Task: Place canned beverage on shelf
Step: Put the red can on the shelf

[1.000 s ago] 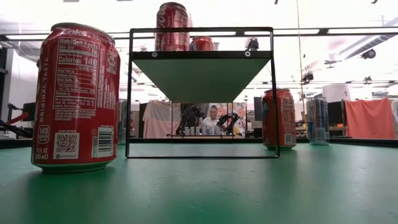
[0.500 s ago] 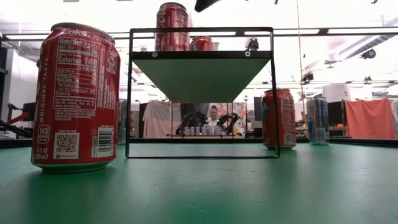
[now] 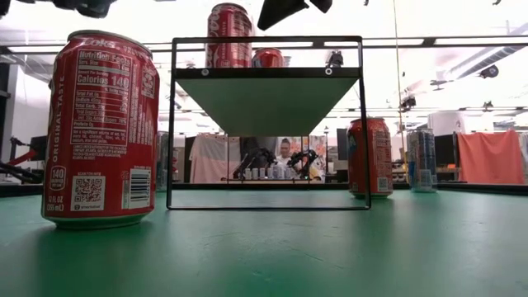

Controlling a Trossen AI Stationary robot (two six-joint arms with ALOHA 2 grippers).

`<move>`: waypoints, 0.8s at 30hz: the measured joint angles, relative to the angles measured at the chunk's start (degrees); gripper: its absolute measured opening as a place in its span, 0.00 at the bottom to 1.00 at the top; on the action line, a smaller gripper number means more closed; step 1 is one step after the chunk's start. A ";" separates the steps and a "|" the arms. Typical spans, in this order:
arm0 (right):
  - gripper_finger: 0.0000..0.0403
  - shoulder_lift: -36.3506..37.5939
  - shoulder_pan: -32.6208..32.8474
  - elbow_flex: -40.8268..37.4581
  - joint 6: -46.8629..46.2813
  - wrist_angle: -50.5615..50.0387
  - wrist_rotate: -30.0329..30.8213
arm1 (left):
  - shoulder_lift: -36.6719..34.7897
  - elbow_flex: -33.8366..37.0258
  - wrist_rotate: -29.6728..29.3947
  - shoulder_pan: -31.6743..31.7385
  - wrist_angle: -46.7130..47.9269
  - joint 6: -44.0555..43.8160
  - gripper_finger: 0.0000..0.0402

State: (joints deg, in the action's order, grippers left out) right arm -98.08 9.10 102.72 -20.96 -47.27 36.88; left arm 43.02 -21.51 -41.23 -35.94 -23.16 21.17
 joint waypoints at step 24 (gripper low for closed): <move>0.03 -0.07 -0.26 -0.85 2.11 4.37 -5.77 | 17.48 -1.36 13.58 17.79 -14.79 -6.71 0.00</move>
State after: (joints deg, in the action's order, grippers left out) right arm -98.15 8.84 101.86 -18.85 -42.89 31.11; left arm 60.50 -22.87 -27.65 -18.15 -37.95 14.46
